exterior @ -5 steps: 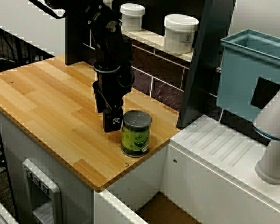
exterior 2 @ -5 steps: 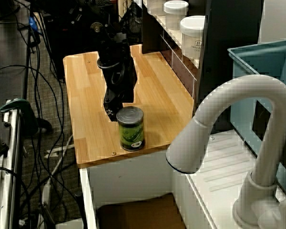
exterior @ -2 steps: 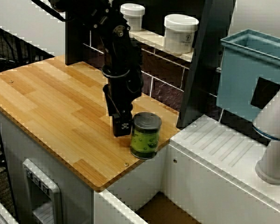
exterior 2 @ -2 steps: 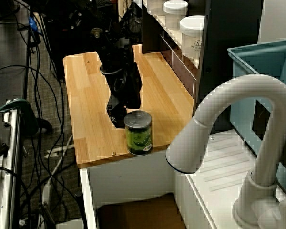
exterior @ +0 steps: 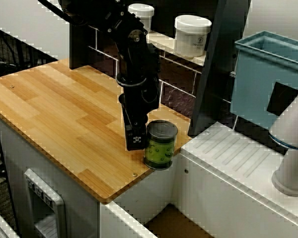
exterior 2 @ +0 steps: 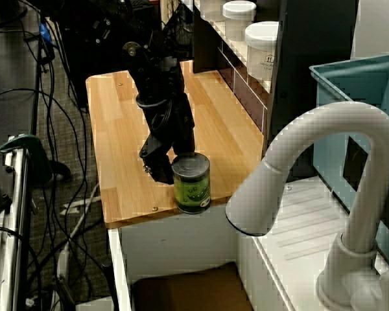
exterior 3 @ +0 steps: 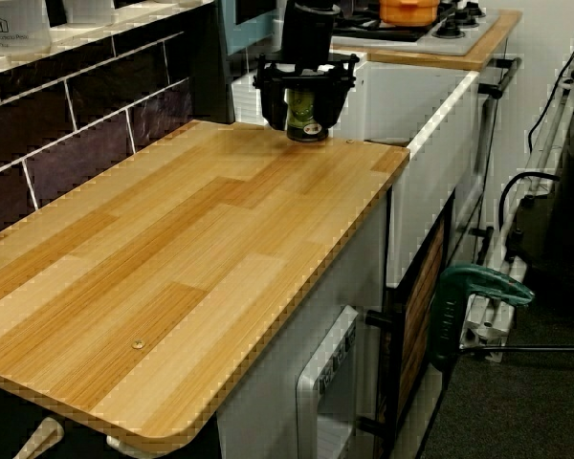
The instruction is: Push into sink
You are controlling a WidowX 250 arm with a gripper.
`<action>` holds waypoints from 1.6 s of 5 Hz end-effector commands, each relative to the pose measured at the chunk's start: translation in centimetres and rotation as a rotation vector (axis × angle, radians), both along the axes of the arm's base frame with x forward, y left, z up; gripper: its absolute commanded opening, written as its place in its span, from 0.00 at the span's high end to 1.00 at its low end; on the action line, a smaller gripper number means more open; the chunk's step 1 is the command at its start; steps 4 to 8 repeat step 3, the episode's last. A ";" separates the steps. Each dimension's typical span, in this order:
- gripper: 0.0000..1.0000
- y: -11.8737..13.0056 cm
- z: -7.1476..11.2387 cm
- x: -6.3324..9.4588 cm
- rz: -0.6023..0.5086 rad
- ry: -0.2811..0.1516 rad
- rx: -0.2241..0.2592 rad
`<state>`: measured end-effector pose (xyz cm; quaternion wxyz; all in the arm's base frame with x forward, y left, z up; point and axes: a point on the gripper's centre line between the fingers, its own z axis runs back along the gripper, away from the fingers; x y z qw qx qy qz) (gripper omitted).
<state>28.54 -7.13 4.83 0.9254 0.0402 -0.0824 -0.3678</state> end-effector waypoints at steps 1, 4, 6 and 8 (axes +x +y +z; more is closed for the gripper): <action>0.00 -1.6 1.2 -0.4 -0.190 -0.002 -0.022; 0.00 -2.4 1.2 -1.1 -0.234 0.015 -0.030; 0.00 -2.4 1.2 -1.1 -0.234 0.015 -0.030; 0.00 -2.4 1.2 -1.1 -0.234 0.015 -0.030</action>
